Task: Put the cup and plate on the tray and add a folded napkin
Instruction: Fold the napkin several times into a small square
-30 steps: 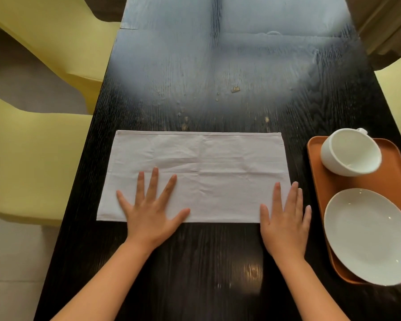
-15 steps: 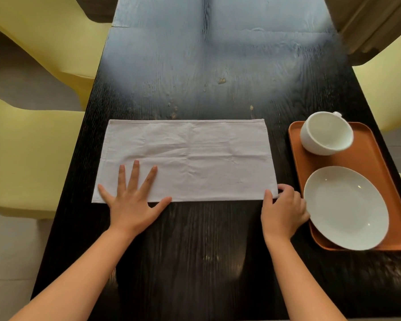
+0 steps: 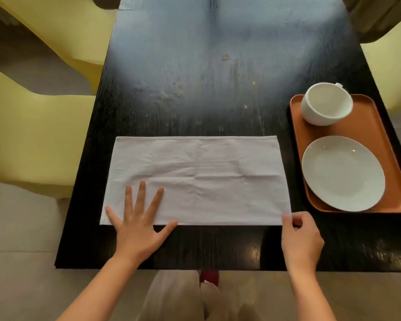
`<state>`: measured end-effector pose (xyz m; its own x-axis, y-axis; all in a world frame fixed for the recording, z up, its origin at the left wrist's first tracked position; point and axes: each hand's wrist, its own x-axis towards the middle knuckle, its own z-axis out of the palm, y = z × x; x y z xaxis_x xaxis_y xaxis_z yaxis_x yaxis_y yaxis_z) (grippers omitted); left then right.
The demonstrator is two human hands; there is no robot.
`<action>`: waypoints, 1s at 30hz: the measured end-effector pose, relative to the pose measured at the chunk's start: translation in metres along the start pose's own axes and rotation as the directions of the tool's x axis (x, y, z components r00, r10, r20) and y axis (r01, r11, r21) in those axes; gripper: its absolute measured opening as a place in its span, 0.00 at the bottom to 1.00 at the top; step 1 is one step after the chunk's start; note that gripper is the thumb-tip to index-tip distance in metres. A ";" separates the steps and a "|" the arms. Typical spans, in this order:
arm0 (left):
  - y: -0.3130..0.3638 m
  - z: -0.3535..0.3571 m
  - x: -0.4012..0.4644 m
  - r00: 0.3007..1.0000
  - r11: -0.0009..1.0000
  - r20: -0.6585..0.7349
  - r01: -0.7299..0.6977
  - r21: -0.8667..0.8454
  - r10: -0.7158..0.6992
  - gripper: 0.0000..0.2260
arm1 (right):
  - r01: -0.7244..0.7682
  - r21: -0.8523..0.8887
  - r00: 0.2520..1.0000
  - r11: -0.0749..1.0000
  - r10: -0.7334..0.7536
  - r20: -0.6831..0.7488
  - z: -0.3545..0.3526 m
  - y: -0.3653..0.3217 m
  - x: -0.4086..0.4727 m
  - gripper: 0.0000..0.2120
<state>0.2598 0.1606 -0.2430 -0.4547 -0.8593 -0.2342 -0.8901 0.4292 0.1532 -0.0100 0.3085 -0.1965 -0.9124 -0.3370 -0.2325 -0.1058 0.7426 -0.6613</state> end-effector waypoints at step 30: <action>0.121 -0.011 -0.007 0.998 0.849 0.045 -0.010 -0.528 0.040 0.23 | 0.059 0.405 0.924 0.912 -0.204 0.324 -0.035 -0.058 -0.041 0.12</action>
<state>0.1554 0.2154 -0.2120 -0.4906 -0.8281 -0.2712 -0.7349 0.2261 0.6393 0.0198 0.2995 -0.1230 -0.6929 -0.6504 -0.3113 0.0098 0.4232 -0.9060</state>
